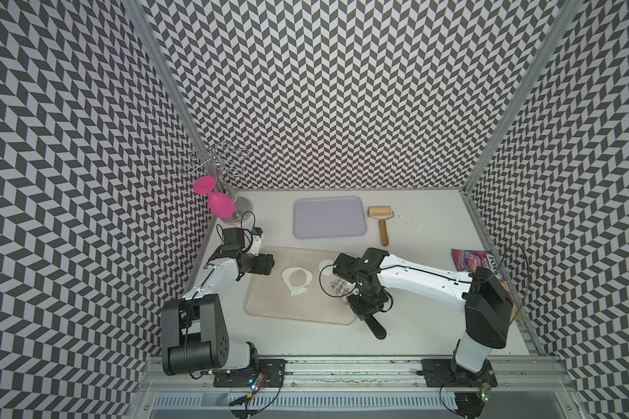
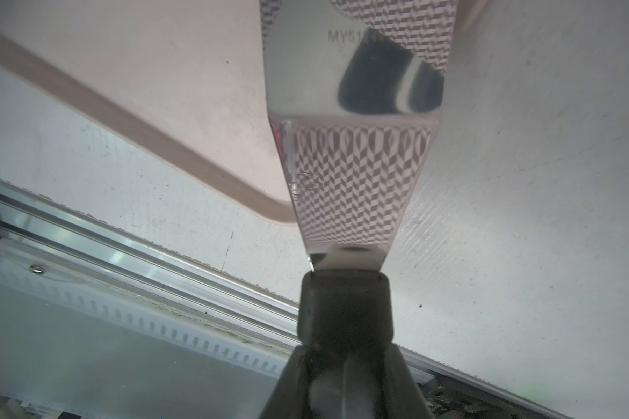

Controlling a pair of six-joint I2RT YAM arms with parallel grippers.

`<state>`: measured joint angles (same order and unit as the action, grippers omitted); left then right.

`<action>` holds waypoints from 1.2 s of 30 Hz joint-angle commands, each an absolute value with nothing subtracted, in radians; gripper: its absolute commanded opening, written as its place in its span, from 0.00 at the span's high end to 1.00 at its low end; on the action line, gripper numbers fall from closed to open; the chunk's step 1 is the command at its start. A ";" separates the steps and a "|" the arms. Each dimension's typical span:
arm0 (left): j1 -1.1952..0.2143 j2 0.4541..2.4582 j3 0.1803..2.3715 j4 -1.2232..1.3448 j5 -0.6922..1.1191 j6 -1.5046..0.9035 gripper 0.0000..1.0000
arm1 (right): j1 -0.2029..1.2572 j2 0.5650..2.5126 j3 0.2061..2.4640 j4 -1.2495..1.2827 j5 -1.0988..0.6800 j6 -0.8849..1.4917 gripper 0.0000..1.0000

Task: Roll out the dumpling wrappers from the dough
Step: Scoop the dumpling wrapper from the work surface.

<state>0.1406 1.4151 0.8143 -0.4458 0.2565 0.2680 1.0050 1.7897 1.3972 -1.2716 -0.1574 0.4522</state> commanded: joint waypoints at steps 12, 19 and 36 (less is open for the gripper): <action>0.148 1.396 0.802 -0.431 0.273 0.270 0.14 | 0.983 1.905 1.507 -1.320 -0.144 0.397 1.00; 0.149 1.399 0.805 -0.433 0.279 0.271 0.14 | 0.948 1.936 1.528 -1.301 -0.149 0.388 1.00; 0.150 1.400 0.806 -0.434 0.278 0.273 0.14 | 0.945 2.024 1.640 -1.280 -0.118 0.390 1.00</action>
